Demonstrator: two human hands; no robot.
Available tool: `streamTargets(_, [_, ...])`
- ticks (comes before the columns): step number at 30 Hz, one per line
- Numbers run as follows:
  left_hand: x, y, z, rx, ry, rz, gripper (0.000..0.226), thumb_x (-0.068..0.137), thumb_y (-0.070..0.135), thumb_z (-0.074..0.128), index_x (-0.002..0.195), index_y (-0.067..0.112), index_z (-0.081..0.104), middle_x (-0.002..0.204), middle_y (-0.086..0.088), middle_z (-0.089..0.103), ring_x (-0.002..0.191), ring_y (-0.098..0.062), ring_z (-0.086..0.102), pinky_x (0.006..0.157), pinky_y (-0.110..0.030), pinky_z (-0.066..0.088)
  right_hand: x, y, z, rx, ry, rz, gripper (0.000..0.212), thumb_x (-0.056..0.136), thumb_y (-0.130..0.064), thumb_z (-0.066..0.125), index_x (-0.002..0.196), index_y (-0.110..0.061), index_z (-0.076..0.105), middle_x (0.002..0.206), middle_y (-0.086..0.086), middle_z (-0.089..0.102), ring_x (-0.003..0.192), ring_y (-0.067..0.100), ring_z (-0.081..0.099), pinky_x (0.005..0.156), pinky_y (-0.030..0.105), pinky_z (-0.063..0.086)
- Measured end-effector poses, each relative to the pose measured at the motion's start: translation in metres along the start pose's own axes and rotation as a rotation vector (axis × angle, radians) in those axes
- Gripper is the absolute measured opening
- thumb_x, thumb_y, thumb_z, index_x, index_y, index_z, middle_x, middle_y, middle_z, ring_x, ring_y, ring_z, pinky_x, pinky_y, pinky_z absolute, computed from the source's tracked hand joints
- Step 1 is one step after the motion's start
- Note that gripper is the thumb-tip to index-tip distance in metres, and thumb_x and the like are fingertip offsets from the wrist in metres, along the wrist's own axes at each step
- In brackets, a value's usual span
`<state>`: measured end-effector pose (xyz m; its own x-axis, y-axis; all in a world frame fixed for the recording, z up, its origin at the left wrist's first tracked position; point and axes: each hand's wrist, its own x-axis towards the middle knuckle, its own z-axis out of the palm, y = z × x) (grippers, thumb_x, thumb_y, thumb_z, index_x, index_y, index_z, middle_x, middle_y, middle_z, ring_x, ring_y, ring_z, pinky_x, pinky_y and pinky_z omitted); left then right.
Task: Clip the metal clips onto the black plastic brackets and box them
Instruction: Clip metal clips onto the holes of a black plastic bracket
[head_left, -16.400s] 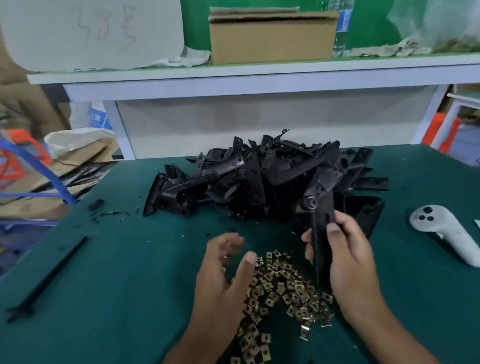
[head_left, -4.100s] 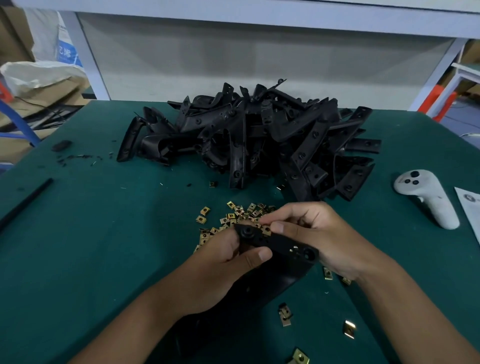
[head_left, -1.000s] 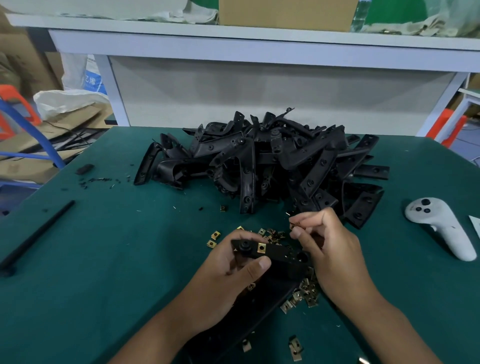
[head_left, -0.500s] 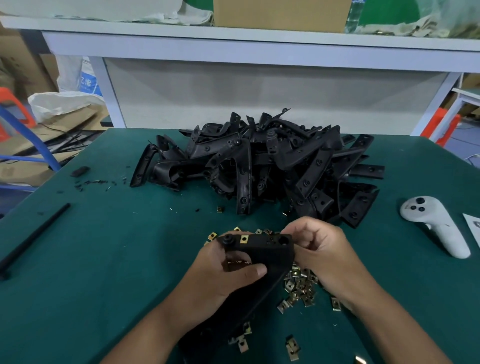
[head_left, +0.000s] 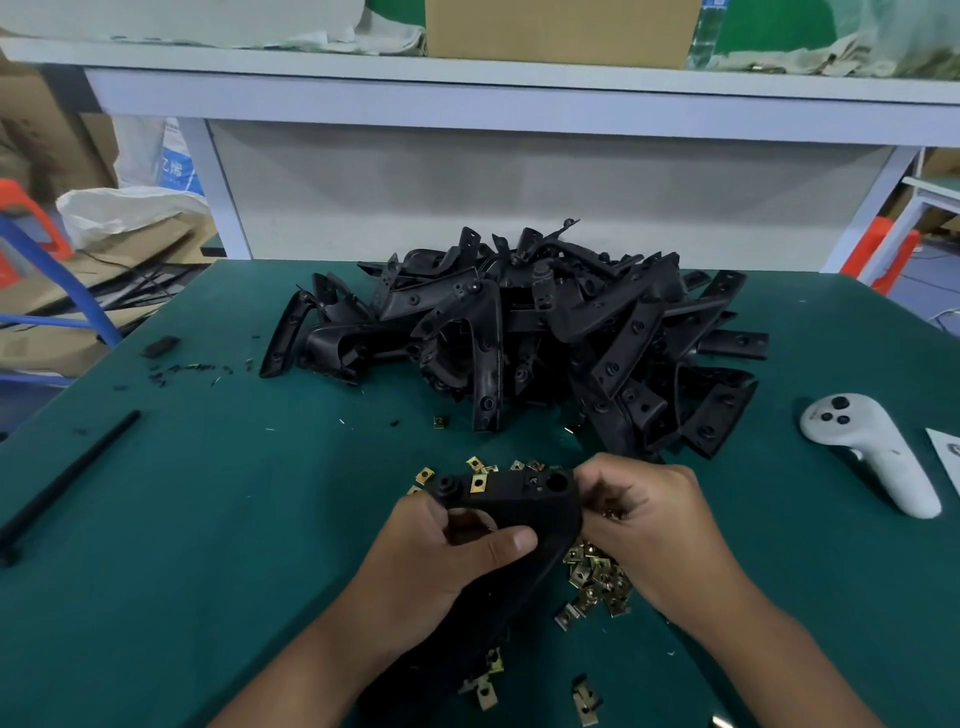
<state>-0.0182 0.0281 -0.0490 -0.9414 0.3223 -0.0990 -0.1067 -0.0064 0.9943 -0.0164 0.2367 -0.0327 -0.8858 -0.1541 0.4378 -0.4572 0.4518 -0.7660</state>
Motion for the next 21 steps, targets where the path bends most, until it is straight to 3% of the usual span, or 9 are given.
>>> streamTargets(2, [0.000,0.000,-0.001,0.007,0.015,0.003,0.045,0.068,0.038,0.086,0.087,-0.001,0.075,0.077,-0.014,0.074,0.068,-0.026,0.071,0.060,-0.032,0.056,0.000,0.000,-0.002,0.102,-0.023,0.074,0.035,0.077,0.003,0.083,0.076,-0.030,0.073,0.075,-0.005,0.074,0.067,0.012,0.071,0.063,0.023,0.057])
streamTargets(4, [-0.002,0.002,-0.001,-0.003,-0.007,-0.001,0.046,0.069,0.040,0.085,0.087,-0.001,0.074,0.073,-0.009,0.072,0.066,-0.020,0.069,0.060,-0.025,0.053,0.001,-0.001,-0.002,0.217,-0.061,0.164,0.023,0.078,-0.005,0.084,0.078,-0.026,0.076,0.077,0.003,0.076,0.068,0.018,0.071,0.063,0.028,0.059])
streamTargets(9, [-0.002,0.004,-0.003,-0.012,-0.046,-0.049,0.036,0.073,0.043,0.086,0.070,0.010,0.073,0.070,-0.010,0.069,0.064,-0.021,0.066,0.059,-0.026,0.051,0.005,-0.004,-0.007,0.362,-0.181,0.240,0.009,0.075,-0.017,0.081,0.076,-0.025,0.078,0.078,0.006,0.076,0.067,0.015,0.069,0.062,0.026,0.058])
streamTargets(12, [-0.001,0.007,-0.002,-0.082,-0.061,-0.065,0.044,0.071,0.044,0.088,0.072,0.003,0.070,0.075,-0.015,0.067,0.070,-0.026,0.064,0.065,-0.033,0.051,0.004,-0.007,-0.010,0.341,-0.206,0.214,0.012,0.080,-0.017,0.080,0.084,-0.028,0.079,0.083,0.004,0.076,0.073,0.014,0.071,0.067,0.026,0.059])
streamTargets(14, [-0.001,0.012,-0.002,-0.103,-0.065,-0.070,0.035,0.071,0.041,0.087,0.066,0.011,0.071,0.071,-0.012,0.067,0.066,-0.024,0.065,0.062,-0.030,0.052,0.003,-0.009,-0.008,0.309,-0.195,0.201,0.015,0.082,-0.017,0.079,0.088,-0.031,0.078,0.086,0.003,0.077,0.076,0.016,0.073,0.069,0.030,0.061])
streamTargets(16, [-0.002,0.016,-0.003,-0.133,-0.049,-0.081,0.039,0.072,0.039,0.088,0.069,0.003,0.072,0.069,-0.011,0.066,0.060,-0.020,0.064,0.056,-0.026,0.051,0.003,-0.012,-0.005,0.278,-0.151,0.187,0.015,0.081,-0.022,0.077,0.091,-0.035,0.078,0.089,0.001,0.077,0.081,0.018,0.074,0.074,0.035,0.062])
streamTargets(18, [-0.003,0.019,-0.002,-0.180,-0.033,-0.089,0.042,0.078,0.034,0.087,0.074,-0.004,0.070,0.068,-0.011,0.064,0.055,-0.017,0.062,0.052,-0.023,0.049,0.001,-0.014,0.001,0.256,-0.126,0.142,0.016,0.082,-0.030,0.073,0.096,-0.039,0.076,0.092,-0.002,0.077,0.084,0.016,0.073,0.075,0.030,0.060])
streamTargets(21, [-0.006,0.024,-0.001,-0.259,-0.009,-0.068,0.024,0.080,0.028,0.077,0.073,0.007,0.071,0.064,-0.009,0.063,0.050,-0.016,0.060,0.048,-0.022,0.048,-0.002,-0.016,0.009,0.316,-0.088,0.171,0.017,0.086,-0.028,0.070,0.100,-0.033,0.077,0.093,-0.001,0.076,0.086,0.013,0.072,0.075,0.021,0.056])
